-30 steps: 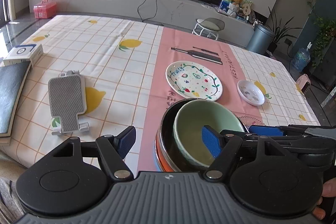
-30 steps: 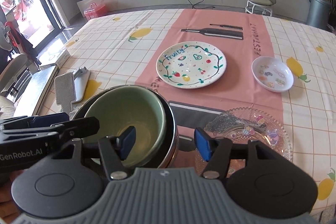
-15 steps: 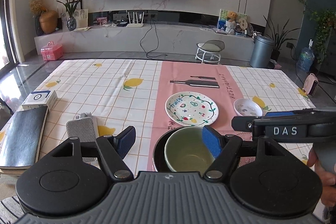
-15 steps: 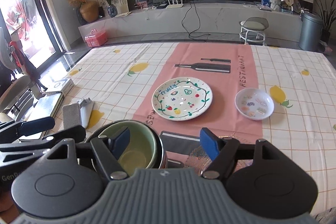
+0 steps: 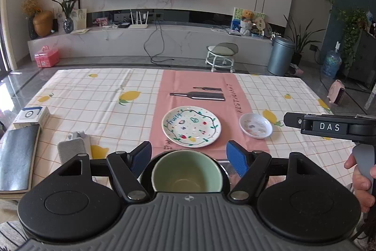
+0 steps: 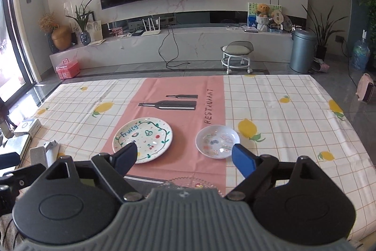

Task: Organize plates and bowls
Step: 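Open the right tool and withdraw it from the bowl stack, then reach both tools to the rim of the clear glass plate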

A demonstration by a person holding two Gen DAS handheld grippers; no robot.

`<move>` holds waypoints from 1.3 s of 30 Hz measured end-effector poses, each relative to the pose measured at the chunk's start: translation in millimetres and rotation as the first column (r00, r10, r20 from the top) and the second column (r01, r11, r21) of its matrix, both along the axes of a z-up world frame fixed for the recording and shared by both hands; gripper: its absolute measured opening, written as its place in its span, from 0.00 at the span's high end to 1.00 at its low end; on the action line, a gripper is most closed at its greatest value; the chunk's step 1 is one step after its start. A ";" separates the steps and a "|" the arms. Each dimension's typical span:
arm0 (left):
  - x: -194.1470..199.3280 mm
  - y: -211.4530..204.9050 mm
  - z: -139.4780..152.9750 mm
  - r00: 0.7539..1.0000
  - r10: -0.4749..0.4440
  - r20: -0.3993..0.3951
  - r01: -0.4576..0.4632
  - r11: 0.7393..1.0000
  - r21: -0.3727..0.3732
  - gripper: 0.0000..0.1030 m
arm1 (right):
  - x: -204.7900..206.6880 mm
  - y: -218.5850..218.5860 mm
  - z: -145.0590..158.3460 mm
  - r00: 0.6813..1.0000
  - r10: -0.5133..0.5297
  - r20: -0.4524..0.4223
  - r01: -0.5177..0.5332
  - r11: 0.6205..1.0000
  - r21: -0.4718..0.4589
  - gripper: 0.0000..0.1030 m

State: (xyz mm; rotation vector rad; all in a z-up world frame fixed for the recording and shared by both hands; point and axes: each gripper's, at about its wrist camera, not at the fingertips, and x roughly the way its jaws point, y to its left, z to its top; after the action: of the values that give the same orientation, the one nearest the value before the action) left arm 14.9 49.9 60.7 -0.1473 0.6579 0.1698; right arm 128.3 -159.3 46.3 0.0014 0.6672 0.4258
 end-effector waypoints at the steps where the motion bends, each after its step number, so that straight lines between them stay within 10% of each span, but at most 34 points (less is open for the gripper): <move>1: 2.0 -2.6 0.4 1.000 -0.020 -0.002 0.020 1.000 -0.016 0.17 | 3.4 -8.1 -1.4 1.000 -0.012 -0.008 0.012 1.000 0.015 0.16; 22: 81.6 -51.5 -24.4 0.937 -0.218 -0.272 0.217 0.976 -0.034 0.24 | 54.1 -57.7 -82.6 0.958 -0.105 -0.267 0.133 0.987 0.091 0.39; 27: 115.9 -53.8 -35.2 0.876 -0.263 -0.405 0.276 0.961 -0.027 0.31 | 60.3 -50.4 -98.8 0.944 -0.065 -0.324 0.090 0.994 0.064 0.57; 30: 134.2 -43.6 -40.2 0.803 -0.394 -0.447 0.357 0.919 -0.168 0.32 | 61.8 -52.1 -106.3 0.934 -0.066 -0.351 0.096 0.993 0.069 0.57; 39: 174.7 -29.3 -64.4 0.709 -0.364 -0.604 0.335 0.927 -0.166 0.42 | 65.7 -61.4 -119.3 0.884 -0.083 -0.460 0.119 0.992 0.051 0.57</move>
State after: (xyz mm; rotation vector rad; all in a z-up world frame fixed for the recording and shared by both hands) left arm 189.6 20.6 -3.7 0.0028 1.3518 -0.1819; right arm 194.0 -220.6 -73.0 0.2166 1.1121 0.3512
